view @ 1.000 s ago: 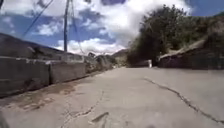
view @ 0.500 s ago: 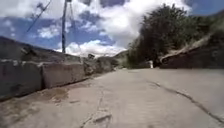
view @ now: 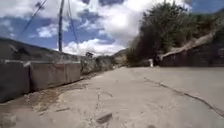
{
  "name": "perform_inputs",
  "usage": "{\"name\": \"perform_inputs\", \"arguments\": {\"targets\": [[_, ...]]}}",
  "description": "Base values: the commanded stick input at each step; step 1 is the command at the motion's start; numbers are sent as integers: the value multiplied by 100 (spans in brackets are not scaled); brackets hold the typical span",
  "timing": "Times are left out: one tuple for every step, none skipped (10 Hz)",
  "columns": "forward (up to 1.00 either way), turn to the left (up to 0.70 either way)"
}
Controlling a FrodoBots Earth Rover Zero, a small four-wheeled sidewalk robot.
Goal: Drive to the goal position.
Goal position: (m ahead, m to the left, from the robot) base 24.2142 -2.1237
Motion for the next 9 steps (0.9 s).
{"name": "perform_inputs", "arguments": {"targets": [[70,0],[70,0],[70,0],[70,0],[70,0],[70,0],[70,0],[70,0],[70,0]]}}
